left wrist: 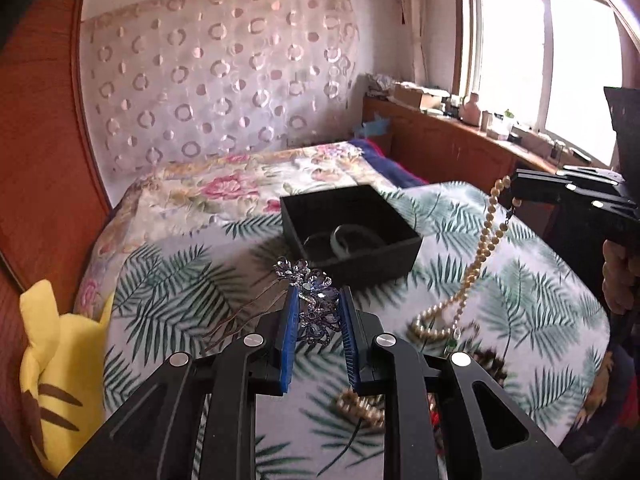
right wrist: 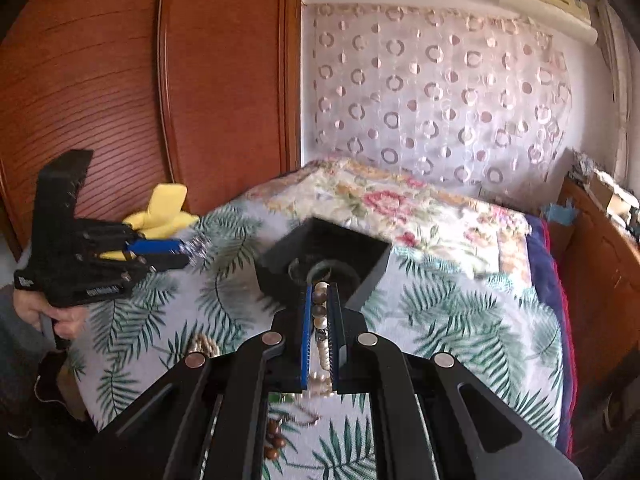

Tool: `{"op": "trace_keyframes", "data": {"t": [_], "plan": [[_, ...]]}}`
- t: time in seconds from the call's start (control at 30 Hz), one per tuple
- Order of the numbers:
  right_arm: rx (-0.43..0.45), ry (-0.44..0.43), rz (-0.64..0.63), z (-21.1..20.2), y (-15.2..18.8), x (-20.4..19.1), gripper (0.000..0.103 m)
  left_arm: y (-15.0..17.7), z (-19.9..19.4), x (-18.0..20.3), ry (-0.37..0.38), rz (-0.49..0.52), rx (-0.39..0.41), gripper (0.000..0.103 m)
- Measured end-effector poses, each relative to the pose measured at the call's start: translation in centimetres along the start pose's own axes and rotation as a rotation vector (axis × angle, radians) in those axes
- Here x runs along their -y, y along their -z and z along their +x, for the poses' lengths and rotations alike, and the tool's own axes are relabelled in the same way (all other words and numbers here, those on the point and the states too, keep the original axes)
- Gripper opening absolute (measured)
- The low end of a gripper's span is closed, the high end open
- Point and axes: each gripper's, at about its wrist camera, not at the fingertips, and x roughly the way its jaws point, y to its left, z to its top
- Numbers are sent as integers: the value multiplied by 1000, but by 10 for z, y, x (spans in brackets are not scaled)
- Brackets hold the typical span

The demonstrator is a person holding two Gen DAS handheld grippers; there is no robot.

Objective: Organize jewelry
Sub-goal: 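Carry the hair comb into the black box with the left gripper while the right gripper lifts the pearl necklace, then release the hair comb in the box while the right gripper drops the pearl necklace in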

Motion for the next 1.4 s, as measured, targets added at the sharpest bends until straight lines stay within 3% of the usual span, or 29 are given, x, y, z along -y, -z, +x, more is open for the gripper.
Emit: {"op": "trace_keyframes", "data": {"t": [0.47,0.8,1.1,1.4], "plan": [[125,38,-90,-15,-94,-7,8,-43,28,3,19,-37,36,19],[138,70,-85,3,-128,6,8,-65,60,11,61,-45,31,19],[12,48,-38,62,-91,20,8,-55,98,12,78,-73,-10,21],[-68,14,-11,94,-59,18,8,-39,81,2,44,-100,8,48]]}}
